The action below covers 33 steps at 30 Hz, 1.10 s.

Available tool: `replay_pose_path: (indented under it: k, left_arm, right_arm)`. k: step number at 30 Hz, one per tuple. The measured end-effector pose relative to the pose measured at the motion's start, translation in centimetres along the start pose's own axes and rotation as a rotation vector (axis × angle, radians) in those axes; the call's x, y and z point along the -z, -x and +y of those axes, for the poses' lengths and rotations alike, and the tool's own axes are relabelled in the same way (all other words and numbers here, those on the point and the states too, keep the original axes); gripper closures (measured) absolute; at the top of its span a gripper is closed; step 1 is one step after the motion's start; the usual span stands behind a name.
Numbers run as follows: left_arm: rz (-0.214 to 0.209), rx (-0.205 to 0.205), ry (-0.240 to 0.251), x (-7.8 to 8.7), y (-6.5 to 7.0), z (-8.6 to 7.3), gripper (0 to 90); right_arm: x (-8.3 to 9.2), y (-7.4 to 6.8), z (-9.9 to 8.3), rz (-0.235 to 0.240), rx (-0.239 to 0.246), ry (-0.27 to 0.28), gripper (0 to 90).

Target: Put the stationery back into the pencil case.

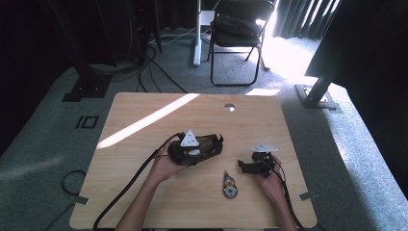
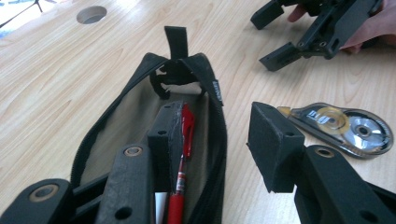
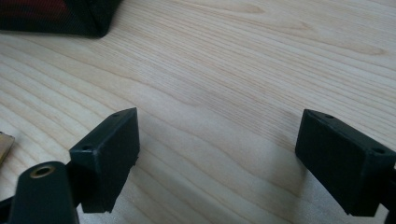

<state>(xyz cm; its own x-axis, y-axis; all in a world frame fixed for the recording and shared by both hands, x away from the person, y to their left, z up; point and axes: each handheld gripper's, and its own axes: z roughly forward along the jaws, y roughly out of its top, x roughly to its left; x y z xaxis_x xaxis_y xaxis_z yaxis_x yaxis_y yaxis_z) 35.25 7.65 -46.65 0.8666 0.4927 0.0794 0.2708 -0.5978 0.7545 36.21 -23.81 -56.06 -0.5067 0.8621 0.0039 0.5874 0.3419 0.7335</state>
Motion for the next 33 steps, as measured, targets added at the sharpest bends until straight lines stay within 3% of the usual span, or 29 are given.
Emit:
replay_pose_path:
  k: [25,33]
  left_arm:
    - [-0.038,-0.022,0.016,-0.2,2.3,0.2,55.5]
    - [-0.059,-0.027,0.015,-0.5,3.0,0.2,56.9]
  right_arm:
    - [0.0,0.0,0.0,-0.004,-0.001,0.000,13.3]
    - [0.7,-0.3,-0.4,-0.012,-0.008,-0.021,14.7]
